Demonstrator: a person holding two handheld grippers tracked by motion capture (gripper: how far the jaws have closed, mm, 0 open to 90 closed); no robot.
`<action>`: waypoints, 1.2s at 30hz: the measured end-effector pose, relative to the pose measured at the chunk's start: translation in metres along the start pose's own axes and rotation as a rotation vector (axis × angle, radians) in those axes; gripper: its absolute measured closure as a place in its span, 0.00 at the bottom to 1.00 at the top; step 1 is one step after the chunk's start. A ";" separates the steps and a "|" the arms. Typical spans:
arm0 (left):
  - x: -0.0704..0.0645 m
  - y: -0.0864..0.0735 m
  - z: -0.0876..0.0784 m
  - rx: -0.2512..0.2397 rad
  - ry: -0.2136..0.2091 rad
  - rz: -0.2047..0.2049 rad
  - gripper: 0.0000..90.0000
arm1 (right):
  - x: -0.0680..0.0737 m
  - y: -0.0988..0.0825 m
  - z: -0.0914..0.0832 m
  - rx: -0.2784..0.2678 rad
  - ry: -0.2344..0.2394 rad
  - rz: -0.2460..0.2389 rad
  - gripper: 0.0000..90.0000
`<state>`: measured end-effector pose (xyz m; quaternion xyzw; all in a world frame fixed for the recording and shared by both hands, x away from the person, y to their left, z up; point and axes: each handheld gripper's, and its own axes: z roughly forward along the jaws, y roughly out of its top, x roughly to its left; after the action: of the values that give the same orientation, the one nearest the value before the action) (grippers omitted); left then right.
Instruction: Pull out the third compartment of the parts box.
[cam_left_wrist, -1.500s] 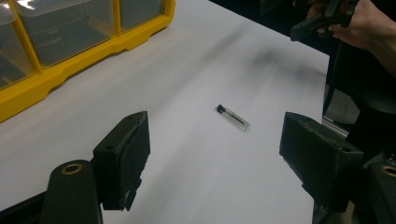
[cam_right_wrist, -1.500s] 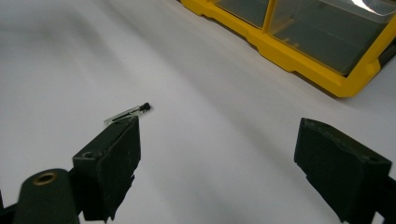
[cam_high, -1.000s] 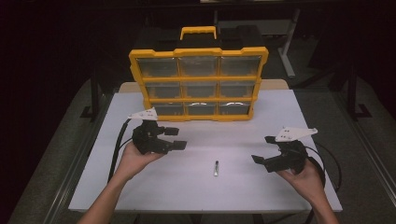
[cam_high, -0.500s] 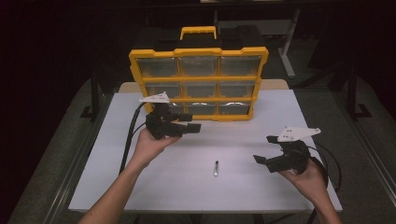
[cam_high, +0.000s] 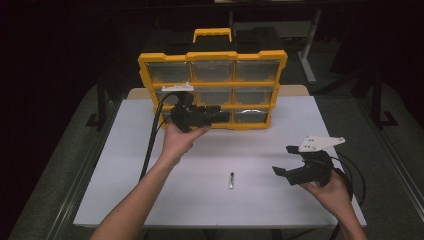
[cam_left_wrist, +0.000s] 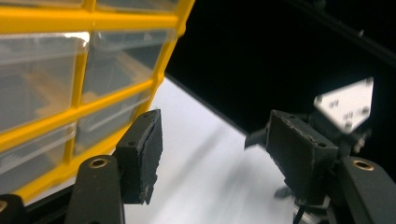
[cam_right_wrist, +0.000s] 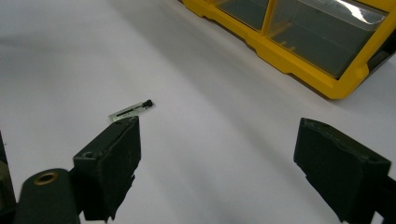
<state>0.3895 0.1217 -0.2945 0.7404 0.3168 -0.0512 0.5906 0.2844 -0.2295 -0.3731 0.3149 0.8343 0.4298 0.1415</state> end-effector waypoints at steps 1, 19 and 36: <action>-0.001 0.005 0.007 -0.021 0.006 -0.010 0.42 | 0.000 0.000 0.000 0.002 0.003 0.003 0.16; 0.004 0.046 0.060 -0.249 0.068 -0.177 0.59 | -0.003 0.001 -0.008 -0.032 0.003 0.006 0.16; 0.002 0.058 0.092 -0.427 0.137 -0.275 0.81 | -0.005 0.000 -0.012 -0.047 -0.001 0.008 0.16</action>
<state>0.4491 0.0329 -0.2738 0.5507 0.4573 -0.0127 0.6982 0.2821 -0.2399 -0.3666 0.3150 0.8227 0.4496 0.1478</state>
